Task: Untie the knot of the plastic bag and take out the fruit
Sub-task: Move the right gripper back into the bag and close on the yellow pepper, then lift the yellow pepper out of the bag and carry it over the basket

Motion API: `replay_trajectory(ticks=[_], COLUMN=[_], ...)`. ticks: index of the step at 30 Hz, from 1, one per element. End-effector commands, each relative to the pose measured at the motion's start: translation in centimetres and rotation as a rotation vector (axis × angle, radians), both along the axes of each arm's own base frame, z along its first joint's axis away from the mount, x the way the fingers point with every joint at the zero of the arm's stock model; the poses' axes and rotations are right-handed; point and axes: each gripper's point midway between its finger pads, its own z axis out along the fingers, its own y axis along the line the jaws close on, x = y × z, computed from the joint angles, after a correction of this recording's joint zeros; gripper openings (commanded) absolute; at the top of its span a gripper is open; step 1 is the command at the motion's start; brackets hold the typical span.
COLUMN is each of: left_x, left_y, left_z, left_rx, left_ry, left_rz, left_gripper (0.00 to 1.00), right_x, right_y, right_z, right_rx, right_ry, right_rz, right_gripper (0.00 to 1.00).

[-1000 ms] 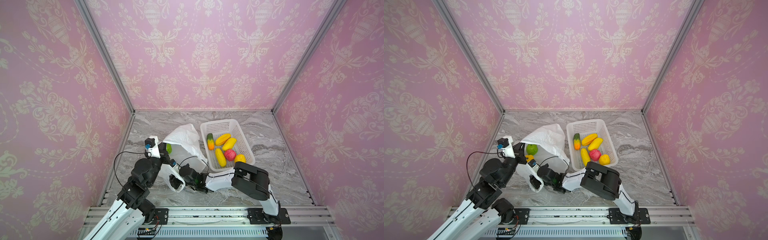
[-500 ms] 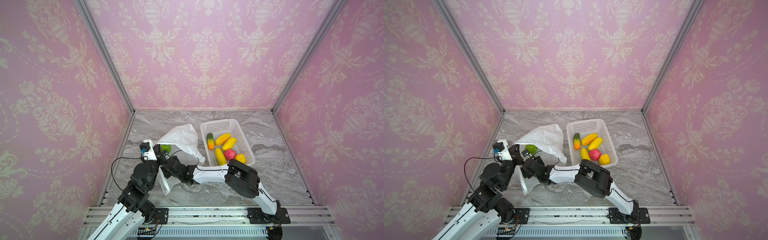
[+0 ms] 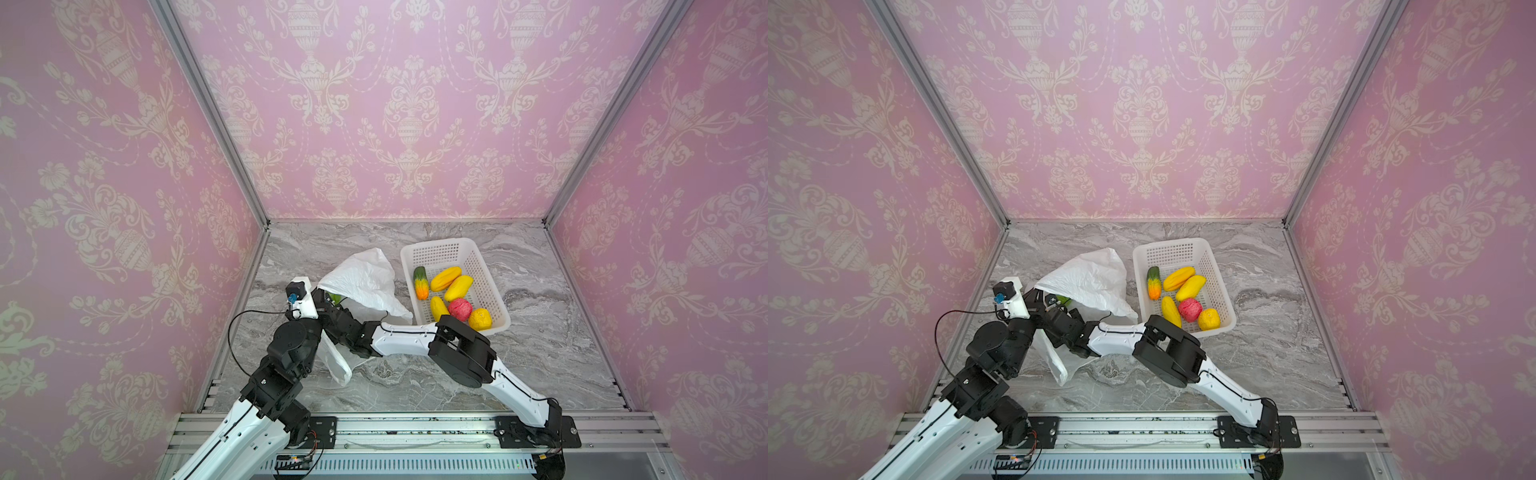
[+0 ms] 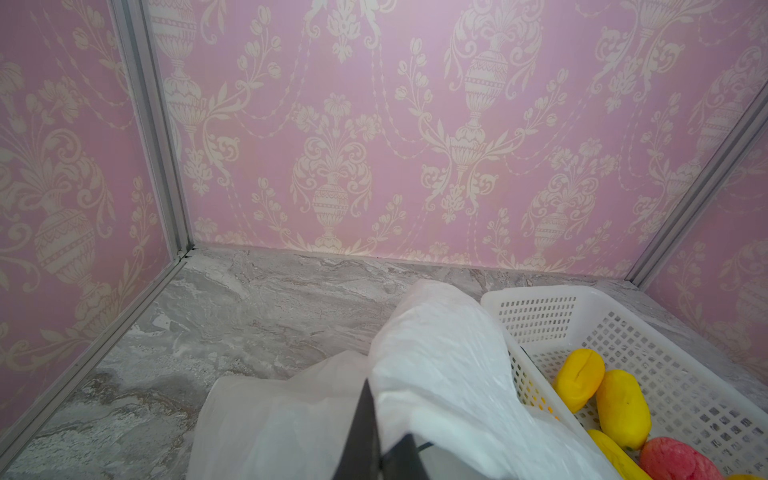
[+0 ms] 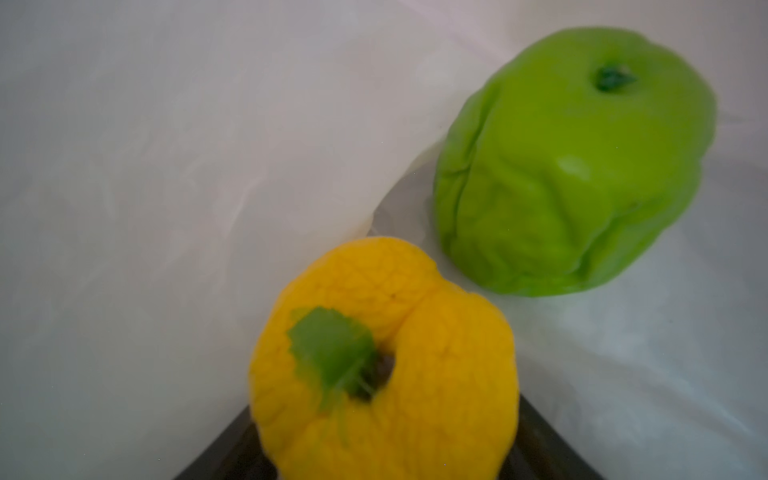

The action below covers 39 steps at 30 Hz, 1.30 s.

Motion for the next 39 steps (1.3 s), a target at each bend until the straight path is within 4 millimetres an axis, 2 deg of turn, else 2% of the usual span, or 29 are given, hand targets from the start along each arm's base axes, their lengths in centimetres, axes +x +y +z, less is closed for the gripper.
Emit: replay_trajectory(ticks=[1,12,17,21,23,27,31,39], left_x=[0.0,0.2,0.2,0.1,0.1,0.2,0.3,0.5], left_y=[0.1,0.2,0.2,0.1,0.2,0.1,0.0,-0.2], left_z=[1.0,0.9,0.9,0.9,0.8,0.8,0.6,0.6], left_rx=[0.009,0.024,0.022,0.021,0.021,0.021,0.028,0.031], left_ry=[-0.032,-0.026,-0.028,-0.026,-0.025,-0.025,-0.016,-0.009], left_rz=[0.000,0.011,0.010,0.008,0.009,0.008,0.006,0.000], left_gripper=[0.00,0.00,0.00,0.00,0.00,0.00,0.00,0.00], right_x=[0.1,-1.0,-1.9,-2.9,-3.7,-5.2,-6.3,-5.7], right_y=[-0.9,-5.7,-7.5,-8.7,-9.9,-12.0,-14.9,-22.6], right_z=[0.3,6.8,8.6,10.4,10.5,13.2,15.5,18.3], right_rx=[0.008,0.131,0.175,0.233,0.237,0.286,0.312,0.303], right_ry=[0.034,-0.058,-0.071,-0.094,-0.105,-0.169,-0.240,-0.357], right_rz=[-0.013,-0.059,-0.060,-0.038,-0.025,0.009,0.008,-0.158], right_gripper=[0.63,0.43,0.38,0.36,0.36,0.36,0.35,0.35])
